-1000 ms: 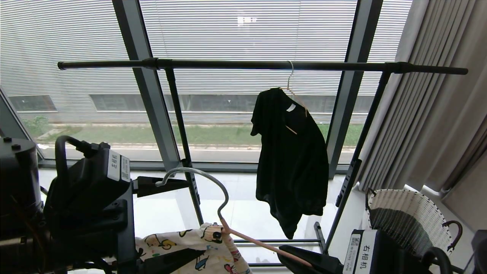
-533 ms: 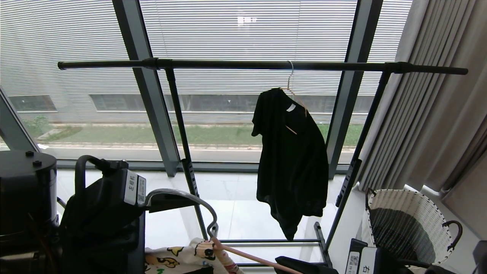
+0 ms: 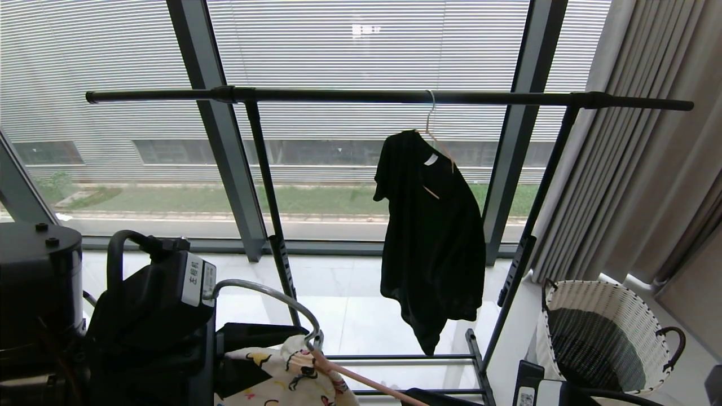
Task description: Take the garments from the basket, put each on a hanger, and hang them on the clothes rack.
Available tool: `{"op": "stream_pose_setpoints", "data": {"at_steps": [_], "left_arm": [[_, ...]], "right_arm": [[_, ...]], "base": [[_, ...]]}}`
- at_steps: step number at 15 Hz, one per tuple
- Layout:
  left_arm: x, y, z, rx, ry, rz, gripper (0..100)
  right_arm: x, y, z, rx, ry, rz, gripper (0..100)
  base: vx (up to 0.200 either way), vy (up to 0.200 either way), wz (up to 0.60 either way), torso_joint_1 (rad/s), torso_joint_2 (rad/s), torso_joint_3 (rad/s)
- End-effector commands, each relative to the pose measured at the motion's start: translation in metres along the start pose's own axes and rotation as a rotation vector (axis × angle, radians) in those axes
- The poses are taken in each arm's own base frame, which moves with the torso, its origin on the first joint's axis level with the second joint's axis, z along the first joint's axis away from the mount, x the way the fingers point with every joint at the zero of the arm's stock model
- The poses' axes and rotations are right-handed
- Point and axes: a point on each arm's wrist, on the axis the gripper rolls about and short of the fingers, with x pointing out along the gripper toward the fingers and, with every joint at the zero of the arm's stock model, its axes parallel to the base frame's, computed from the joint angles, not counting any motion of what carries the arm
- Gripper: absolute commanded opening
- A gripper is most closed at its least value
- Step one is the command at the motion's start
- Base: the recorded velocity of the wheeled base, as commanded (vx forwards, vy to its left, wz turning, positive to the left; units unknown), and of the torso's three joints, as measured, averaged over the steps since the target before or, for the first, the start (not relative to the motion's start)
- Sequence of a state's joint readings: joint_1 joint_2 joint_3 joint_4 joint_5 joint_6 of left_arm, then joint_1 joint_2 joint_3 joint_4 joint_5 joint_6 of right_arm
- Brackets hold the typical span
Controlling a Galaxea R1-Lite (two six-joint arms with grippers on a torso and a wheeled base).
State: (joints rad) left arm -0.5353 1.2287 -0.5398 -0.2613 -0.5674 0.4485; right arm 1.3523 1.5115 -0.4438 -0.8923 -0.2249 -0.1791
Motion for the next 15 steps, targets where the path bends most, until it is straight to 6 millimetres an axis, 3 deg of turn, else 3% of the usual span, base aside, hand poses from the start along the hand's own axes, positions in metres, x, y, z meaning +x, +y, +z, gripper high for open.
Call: {"op": "stream_pose_setpoints", "data": {"at_steps": [1, 4, 9, 12, 15], "left_arm": [[0.0, 0.0, 0.0, 0.0, -0.002, 0.002, 0], [-0.001, 0.0, -0.006, -0.018, 0.028, 0.033, 0], [-0.014, 0.0, -0.032, -0.059, 0.098, 0.205, 0], [-0.03, 0.035, -0.028, -0.058, 0.04, 0.414, 0], [-0.04, 0.042, -0.005, -0.081, -0.057, 0.449, 0]], "right_arm": [[0.001, 0.0, -0.001, -0.002, 0.006, -0.001, 100], [0.001, -0.009, -0.003, -0.013, 0.027, -0.096, 100], [-0.002, -0.044, -0.018, -0.017, 0.094, -0.265, 100], [-0.008, -0.043, -0.031, 0.011, 0.129, -0.213, 100], [0.011, -0.04, -0.041, 0.127, 0.169, -0.174, 100]], "base": [[0.0, 0.0, 0.0, 0.0, 0.0, 0.0], [0.0, 0.0, 0.0, 0.0, 0.0, 0.0], [0.0, 0.0, 0.0, 0.0, 0.0, 0.0], [0.0, 0.0, 0.0, 0.0, 0.0, 0.0], [0.0, 0.0, 0.0, 0.0, 0.0, 0.0]]}}
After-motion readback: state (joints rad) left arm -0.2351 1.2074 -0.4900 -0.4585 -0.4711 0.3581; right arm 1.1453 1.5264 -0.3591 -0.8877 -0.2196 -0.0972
